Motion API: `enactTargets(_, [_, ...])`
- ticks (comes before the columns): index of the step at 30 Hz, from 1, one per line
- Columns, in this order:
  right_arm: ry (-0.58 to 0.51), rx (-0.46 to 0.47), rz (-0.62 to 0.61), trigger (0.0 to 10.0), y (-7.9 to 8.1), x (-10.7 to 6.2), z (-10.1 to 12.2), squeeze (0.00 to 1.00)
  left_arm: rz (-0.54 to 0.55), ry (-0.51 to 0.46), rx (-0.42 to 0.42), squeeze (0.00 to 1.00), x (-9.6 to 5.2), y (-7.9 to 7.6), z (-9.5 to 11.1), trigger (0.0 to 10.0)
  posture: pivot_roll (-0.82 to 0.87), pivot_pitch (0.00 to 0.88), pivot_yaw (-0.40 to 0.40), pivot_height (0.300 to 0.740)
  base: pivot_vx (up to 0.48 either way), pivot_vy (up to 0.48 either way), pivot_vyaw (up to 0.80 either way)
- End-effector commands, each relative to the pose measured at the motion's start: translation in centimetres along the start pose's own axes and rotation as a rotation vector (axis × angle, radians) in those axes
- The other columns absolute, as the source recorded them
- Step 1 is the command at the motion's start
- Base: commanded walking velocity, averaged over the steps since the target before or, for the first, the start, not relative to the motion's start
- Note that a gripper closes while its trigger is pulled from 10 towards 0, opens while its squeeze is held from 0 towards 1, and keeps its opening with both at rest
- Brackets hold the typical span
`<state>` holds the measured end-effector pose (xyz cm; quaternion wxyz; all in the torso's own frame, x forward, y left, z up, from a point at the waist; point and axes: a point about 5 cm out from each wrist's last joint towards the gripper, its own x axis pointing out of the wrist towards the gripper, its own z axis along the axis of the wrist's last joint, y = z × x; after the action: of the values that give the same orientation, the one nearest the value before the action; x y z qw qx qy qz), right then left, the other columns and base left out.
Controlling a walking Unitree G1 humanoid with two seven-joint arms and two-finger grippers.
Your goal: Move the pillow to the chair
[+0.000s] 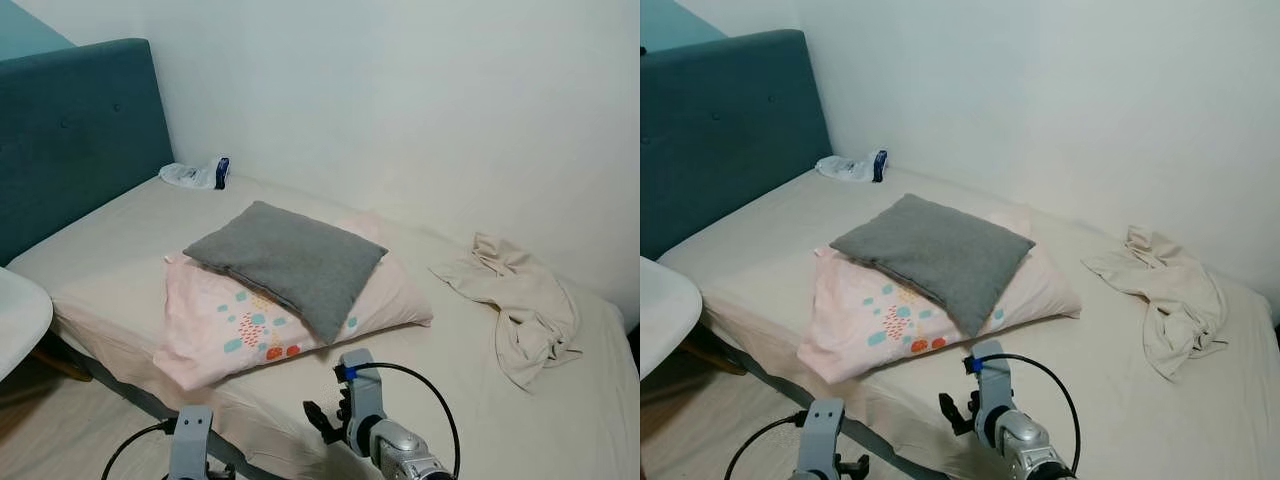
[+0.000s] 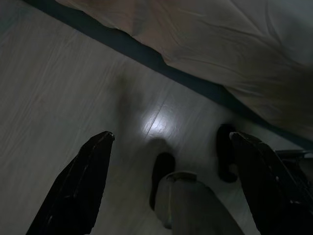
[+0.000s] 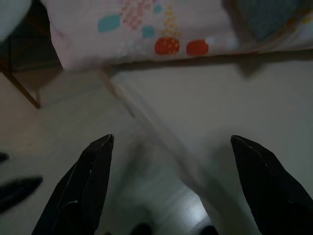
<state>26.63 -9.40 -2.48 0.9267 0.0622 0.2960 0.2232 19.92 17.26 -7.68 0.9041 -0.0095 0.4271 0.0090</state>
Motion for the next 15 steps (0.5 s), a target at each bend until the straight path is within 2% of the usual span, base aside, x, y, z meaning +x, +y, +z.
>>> enactTargets(1, [-0.018, 0.027, -0.012, 10.0, -0.3, 0.2, 0.9, 0.00, -0.009, 0.027, 0.020, 0.00, -0.1, -0.1, -0.6, 10.0, 0.03, 0.000, -0.060, 0.740, 0.000, 0.000, 0.00])
enactTargets(7, [-0.086, 0.091, -0.015, 10.0, -0.9, 0.6, 3.4, 0.00, -0.016, 0.027, 0.033, 0.00, -0.1, -0.2, -0.7, 10.0, 0.03, 0.000, -0.059, 0.740, 0.000, 0.000, 0.00])
enactTargets(10, [-0.164, 0.166, -0.017, 10.0, -1.6, 0.7, 5.7, 0.00, -0.018, 0.027, 0.035, 0.00, -0.1, -0.2, -0.6, 10.0, 0.03, 0.000, -0.059, 0.720, 0.000, 0.000, 0.00])
enactTargets(15, [-0.218, 0.223, -0.015, 10.0, -2.1, 0.6, 7.2, 0.00, -0.023, 0.026, 0.040, 0.00, -0.1, -0.3, -0.6, 10.0, 0.03, 0.000, -0.057, 0.700, 0.000, 0.000, 0.00])
